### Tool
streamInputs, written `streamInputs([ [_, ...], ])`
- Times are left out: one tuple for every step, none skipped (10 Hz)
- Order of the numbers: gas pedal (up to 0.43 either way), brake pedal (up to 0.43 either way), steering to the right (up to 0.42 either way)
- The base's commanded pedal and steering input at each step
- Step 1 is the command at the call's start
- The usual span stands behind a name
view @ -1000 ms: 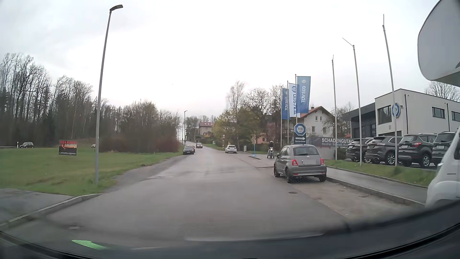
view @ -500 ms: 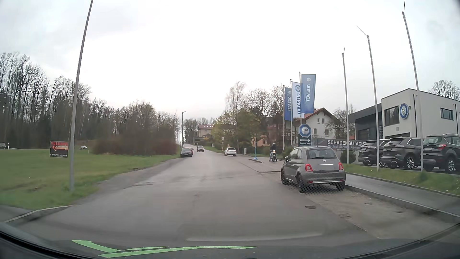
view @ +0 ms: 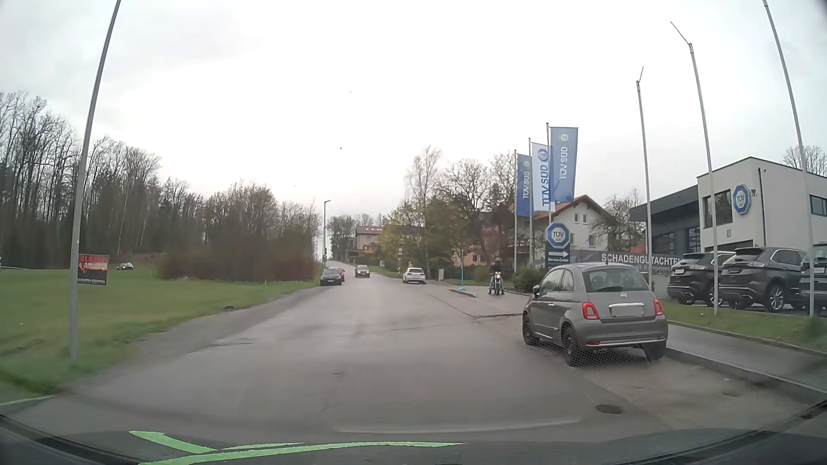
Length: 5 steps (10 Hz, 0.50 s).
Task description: Follow the waypoints while adhering to traffic rules and regulations
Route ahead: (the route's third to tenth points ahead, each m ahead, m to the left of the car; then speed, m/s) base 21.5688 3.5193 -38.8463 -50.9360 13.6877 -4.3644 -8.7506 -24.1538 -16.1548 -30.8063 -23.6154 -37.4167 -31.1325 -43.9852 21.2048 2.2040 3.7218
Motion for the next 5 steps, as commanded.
streamInputs([
  [0.0, 0.0, -0.004],
  [0.0, 0.0, -0.003],
  [0.0, 0.0, -0.004],
  [0.0, 0.0, -0.004],
  [0.0, 0.0, -0.003],
])
